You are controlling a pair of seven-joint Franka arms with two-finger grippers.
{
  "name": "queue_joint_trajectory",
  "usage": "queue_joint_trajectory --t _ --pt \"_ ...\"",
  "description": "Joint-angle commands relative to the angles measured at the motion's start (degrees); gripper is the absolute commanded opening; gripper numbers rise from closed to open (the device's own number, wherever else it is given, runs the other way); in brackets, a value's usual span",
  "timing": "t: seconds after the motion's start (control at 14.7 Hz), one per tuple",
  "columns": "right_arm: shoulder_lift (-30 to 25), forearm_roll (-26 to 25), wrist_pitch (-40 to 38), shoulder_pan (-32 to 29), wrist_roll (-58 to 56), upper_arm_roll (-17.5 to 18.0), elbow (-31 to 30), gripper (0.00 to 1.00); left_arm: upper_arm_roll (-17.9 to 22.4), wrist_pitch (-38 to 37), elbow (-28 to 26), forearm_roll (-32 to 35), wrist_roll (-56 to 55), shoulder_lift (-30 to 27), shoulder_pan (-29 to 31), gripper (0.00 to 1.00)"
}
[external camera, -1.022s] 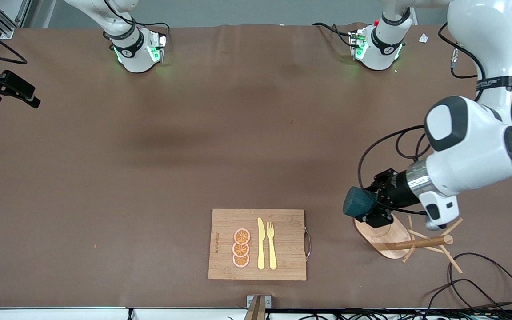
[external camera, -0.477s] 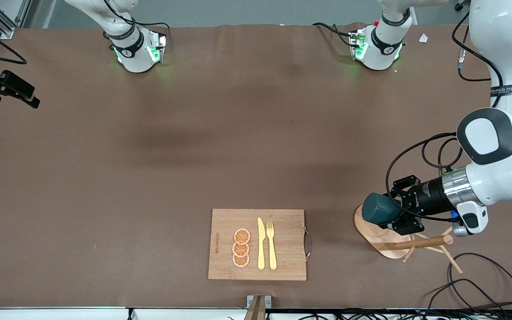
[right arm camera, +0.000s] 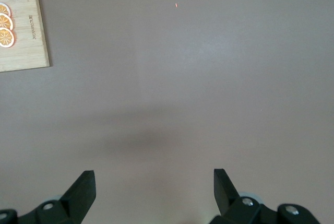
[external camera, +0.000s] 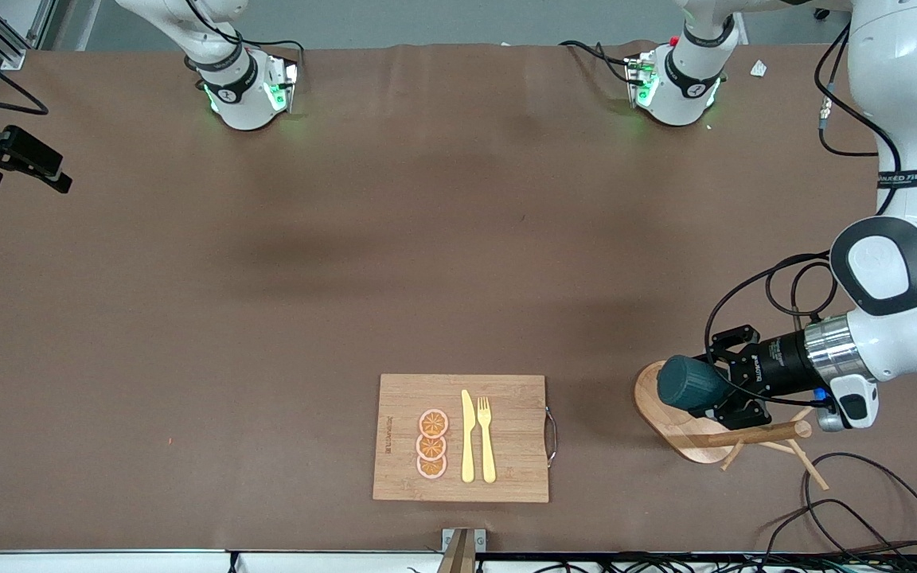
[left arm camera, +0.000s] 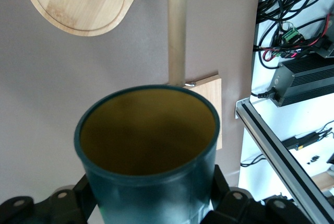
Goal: Pass cup and hang on rack
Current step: 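Tilt the mug and hook it onto a rack peg with the left gripper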
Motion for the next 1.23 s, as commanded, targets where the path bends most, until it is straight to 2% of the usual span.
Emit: queue_joint_trajectory --t 0.0,1.16 --pt "-0.3 0.7 -0.3 -1.0 -0.2 0.5 -0.2 1.0 -0.2 -0.3 0.2 -2.9 1.5 0.9 1.1 0.51" --pt "-0.3 0.7 -0.4 -1.0 -0.2 0.5 -0.2 1.0 0.0 1.1 2.1 -3.5 8.4 4.2 4.1 0.51"
